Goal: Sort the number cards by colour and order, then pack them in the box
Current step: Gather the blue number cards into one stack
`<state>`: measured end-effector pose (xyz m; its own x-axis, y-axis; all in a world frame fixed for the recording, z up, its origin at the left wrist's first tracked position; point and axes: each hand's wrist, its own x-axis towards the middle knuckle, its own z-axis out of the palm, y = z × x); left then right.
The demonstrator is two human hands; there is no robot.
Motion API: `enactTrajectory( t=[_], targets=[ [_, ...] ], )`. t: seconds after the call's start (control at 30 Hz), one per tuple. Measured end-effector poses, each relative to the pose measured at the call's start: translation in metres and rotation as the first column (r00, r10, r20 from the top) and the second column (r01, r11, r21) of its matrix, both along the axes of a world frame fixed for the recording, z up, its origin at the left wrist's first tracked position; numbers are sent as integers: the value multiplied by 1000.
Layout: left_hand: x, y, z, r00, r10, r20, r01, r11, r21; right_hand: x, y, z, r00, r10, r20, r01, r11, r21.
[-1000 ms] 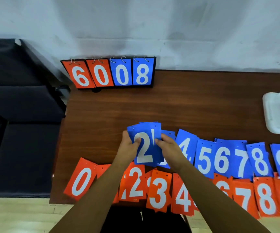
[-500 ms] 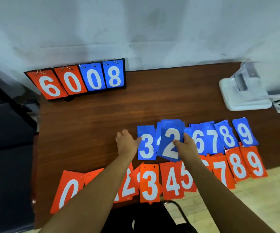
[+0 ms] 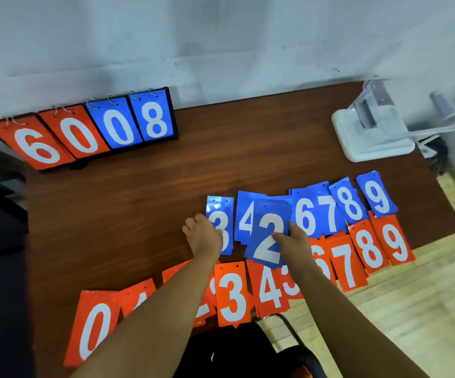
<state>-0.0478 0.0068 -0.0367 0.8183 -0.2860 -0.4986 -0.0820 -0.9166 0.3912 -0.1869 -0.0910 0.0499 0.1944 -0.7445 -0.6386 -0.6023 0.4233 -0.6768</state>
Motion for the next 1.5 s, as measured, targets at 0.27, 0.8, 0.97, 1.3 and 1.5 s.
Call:
enactTrajectory(
  t=[0.27, 0.8, 0.97, 1.3, 1.5],
  targets=[
    [33, 46, 31, 917, 252, -309, -360, 857, -368, 6, 3, 10, 999, 52, 1, -52, 999, -4],
    [-20, 33, 90, 923, -99, -372, -121, 843, -524, 19, 35, 38, 941, 322, 104, -324, 946, -2],
    [-22, -1, 79, 945, -89, -316, -69, 888, -456, 0, -12, 29, 964, 261, 56, -261, 965, -7],
    [-46, -82, 28, 999, 20, -34, -17, 997, 80, -47, -145, 23, 974, 225, 35, -224, 974, -19],
    [-65, -92, 14, 997, 75, 27, -79, 984, 158, -62, -179, 6, 967, 253, 20, -253, 967, 23]
  ],
)
